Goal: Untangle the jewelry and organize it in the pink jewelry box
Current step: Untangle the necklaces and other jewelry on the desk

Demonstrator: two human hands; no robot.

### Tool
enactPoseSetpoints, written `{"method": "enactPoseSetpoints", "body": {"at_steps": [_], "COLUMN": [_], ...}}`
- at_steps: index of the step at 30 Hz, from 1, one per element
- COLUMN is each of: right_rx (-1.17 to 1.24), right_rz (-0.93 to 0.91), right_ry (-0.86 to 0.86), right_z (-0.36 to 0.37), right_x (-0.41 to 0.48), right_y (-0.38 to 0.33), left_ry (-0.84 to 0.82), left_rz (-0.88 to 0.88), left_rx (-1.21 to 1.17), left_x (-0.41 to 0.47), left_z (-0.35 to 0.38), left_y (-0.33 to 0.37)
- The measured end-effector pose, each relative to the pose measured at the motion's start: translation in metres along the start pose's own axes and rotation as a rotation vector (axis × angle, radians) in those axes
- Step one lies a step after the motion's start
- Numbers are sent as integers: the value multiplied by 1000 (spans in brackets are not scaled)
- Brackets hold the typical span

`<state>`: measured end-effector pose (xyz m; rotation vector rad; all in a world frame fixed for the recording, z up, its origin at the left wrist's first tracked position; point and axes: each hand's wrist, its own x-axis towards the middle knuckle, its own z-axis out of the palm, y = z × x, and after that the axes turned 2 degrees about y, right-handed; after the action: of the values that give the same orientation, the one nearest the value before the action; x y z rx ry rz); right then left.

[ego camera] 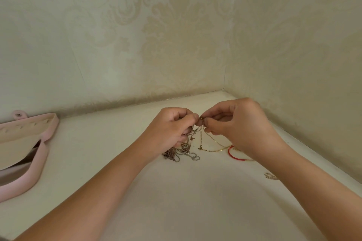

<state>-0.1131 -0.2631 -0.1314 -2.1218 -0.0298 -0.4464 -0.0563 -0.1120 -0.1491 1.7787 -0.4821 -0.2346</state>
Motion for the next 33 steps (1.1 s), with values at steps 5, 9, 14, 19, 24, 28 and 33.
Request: {"method": "enactPoseSetpoints", "body": {"at_steps": [5, 9, 14, 19, 24, 28, 33], "right_rx": [7, -66, -133, -85, 1, 102, 134], "right_rz": [-45, -94, -143, -110, -48, -7, -13], "right_ry": [-59, -92, -26, 26, -30, -95, -130], "right_z": [-3, -8, -4, -1, -2, -5, -8], "right_x": [2, 0, 1, 3, 6, 7, 6], "right_y": [2, 1, 3, 6, 9, 8, 5], "left_ry": [-25, -49, -51, -51, -80, -65, -58], "left_rz": [4, 14, 9, 1, -23, -28, -5], "left_rx": [18, 28, 14, -48, -75, -83, -36], "left_x": [-2, -3, -3, -2, -3, -4, -4], "left_z": [-1, -1, 1, 3, 1, -1, -2], "left_y": [0, 0, 0, 0, 1, 1, 2]}}
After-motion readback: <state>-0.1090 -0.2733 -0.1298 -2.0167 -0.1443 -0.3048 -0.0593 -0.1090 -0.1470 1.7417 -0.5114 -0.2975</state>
